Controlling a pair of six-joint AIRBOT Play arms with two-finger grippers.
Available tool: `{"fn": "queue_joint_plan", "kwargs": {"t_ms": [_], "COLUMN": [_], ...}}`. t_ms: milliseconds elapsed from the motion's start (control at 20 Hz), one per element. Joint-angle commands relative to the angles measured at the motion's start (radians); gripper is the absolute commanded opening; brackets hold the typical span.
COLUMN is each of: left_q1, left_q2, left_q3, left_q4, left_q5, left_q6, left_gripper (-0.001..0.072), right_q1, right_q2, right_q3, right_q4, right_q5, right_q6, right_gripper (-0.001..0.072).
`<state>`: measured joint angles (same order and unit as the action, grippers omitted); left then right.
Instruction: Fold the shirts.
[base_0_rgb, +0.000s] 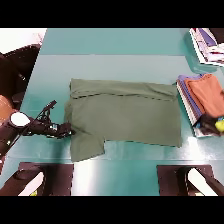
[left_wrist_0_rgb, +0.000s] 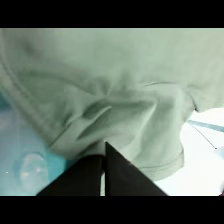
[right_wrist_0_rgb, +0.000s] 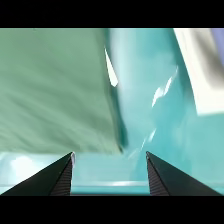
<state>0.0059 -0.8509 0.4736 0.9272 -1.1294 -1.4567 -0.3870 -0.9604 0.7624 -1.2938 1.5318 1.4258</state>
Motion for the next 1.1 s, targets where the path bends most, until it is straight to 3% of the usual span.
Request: {"fn": "queue_joint_plan", "kwargs": {"t_ms": [0,100,200,400,450,500,600,750,900,1050], "left_q1": [0.001,0.001,0.001,0.001,0.001,0.001,0.001,0.001,0.001,0.001], "left_q2": [0.001,0.001,0.001,0.001,0.001,0.002,0.020,0.172,0.333,0.361], "left_q3": [0.029,0.029,0.029,0.030,0.037,0.052,0.080,0.082,0.083,0.122], "left_q4": [0.010,0.013,0.013,0.041,0.090,0.155,0.263,0.329,0.307,0.261], "left_q5": [-0.008,-0.008,-0.006,-0.020,-0.056,-0.101,-0.169,-0.234,-0.417,-0.476], "left_q6": [0.018,0.018,0.018,0.017,0.014,-0.003,-0.021,-0.090,-0.139,-0.168], "left_gripper": [0.0024,0.0024,0.0024,0.0023,0.0022,0.0021,0.0021,0.0021,0.0022,0.0022], "right_q1": [-0.140,-0.141,-0.126,-0.017,0.007,0.028,0.043,0.043,0.043,0.051], "right_q2": [-0.006,-0.043,-0.074,-0.115,-0.110,-0.093,-0.030,0.099,0.229,0.298], "right_q3": [-0.275,-0.335,-0.344,-0.344,-0.343,-0.343,-0.343,-0.307,-0.220,-0.132], "right_q4": [0.083,0.163,0.230,0.226,0.220,0.217,0.212,0.137,0.010,-0.003], "right_q5": [-0.065,-0.132,-0.171,-0.199,-0.199,-0.200,-0.189,-0.084,0.082,0.096], "right_q6": [-0.056,-0.073,-0.093,-0.093,-0.093,-0.097,-0.110,-0.110,-0.103,-0.042], "right_gripper": [0.0495,0.0446,0.0446,0.0403,0.0213,0.0099,0.0019,0.0019,0.0019,0.0017]}}
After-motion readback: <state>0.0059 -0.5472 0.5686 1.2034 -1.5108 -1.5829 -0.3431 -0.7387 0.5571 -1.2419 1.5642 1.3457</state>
